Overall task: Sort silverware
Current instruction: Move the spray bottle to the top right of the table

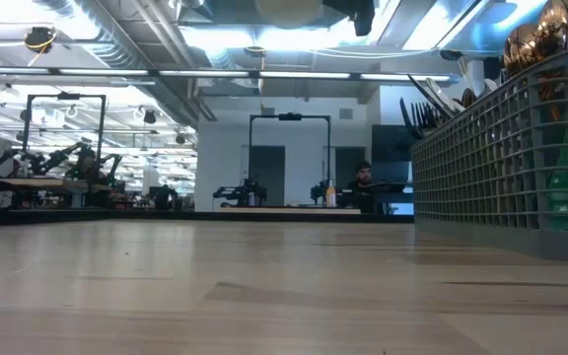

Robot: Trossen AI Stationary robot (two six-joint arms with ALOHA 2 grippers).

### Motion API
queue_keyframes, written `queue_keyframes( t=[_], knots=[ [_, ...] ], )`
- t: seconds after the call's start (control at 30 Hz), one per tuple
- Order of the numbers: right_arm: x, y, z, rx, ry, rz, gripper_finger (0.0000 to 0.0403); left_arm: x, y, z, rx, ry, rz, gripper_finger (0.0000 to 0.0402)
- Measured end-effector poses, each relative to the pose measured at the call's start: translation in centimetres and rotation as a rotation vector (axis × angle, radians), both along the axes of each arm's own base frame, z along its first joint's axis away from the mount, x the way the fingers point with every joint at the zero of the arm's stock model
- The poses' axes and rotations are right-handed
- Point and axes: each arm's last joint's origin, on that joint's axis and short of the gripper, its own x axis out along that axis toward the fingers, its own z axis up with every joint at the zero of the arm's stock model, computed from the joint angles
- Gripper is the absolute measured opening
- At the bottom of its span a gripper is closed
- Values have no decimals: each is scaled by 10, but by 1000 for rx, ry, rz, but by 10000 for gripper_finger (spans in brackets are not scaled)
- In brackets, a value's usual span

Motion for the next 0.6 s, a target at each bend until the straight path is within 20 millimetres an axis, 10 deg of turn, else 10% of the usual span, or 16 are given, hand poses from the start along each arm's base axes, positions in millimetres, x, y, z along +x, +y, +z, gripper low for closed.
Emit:
queue_keyframes(
  t=[0.6],
  knots=[
    [2,0,0,-11,-16,2,238,0,-1,-1,-48,-6,-14,280]
  ],
)
